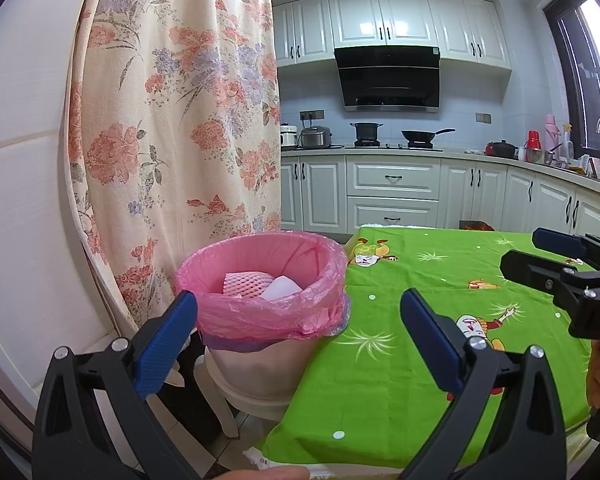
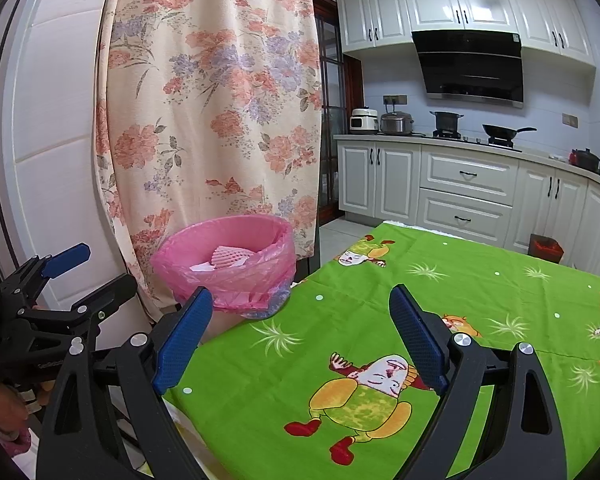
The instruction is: Collect trash
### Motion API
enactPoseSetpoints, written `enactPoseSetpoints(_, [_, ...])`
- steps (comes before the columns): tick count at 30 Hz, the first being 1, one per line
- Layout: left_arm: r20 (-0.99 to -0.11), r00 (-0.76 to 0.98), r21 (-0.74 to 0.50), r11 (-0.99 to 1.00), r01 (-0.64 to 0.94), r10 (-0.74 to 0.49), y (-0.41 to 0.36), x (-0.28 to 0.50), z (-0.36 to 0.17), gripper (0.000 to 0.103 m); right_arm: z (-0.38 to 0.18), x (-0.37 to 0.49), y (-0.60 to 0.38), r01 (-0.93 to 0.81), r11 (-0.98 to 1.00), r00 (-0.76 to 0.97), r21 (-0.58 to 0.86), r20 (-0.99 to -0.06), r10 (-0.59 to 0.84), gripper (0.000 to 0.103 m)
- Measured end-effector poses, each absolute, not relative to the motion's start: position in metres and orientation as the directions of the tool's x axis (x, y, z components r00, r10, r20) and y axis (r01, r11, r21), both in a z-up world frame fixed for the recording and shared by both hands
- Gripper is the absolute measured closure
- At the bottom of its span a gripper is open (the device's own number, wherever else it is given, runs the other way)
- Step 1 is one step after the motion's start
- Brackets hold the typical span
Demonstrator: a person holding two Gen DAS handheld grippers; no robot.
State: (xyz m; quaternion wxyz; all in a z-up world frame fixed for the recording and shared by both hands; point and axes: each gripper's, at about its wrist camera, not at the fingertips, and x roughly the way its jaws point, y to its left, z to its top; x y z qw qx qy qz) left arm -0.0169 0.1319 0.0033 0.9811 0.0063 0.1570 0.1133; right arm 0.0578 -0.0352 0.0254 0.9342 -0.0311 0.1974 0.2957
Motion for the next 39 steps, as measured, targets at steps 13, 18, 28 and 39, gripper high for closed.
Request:
enactPoseSetpoints(13, [-0.310, 0.924, 0.054, 0.975, -0.216, 0.222, 0.133, -0.017, 0.003, 0.005, 0.025, 0.058, -0.036, -0.564, 0.823, 0.749, 0.067, -0.380, 0.543, 0.018])
enactPoseSetpoints(18, [-0.309, 0.924, 0.057, 0.975, -0.216, 0.223, 0.132, -0.017, 0.003, 0.005, 0.024, 0.058, -0.039, -0.559, 0.825, 0.751, 0.081, -0.372, 0.545, 0.019])
enactPoseSetpoints(28, [-0.310, 0.925, 0.058, 0.975, -0.213, 0.220, 0.133, -0.016, 0.002, 0.005, 0.020, 0.058, -0.044, -0.550, 0.831, 0.755, 0.087, -0.375, 0.538, 0.018])
enactPoseSetpoints(39, [-0.305, 0.930, 0.063, 0.979, -0.195, 0.205, 0.127, -0.015, 0.004, 0.005, 0.016, 0.060, -0.048, -0.541, 0.836, 0.758, 0.092, -0.379, 0.531, 0.019])
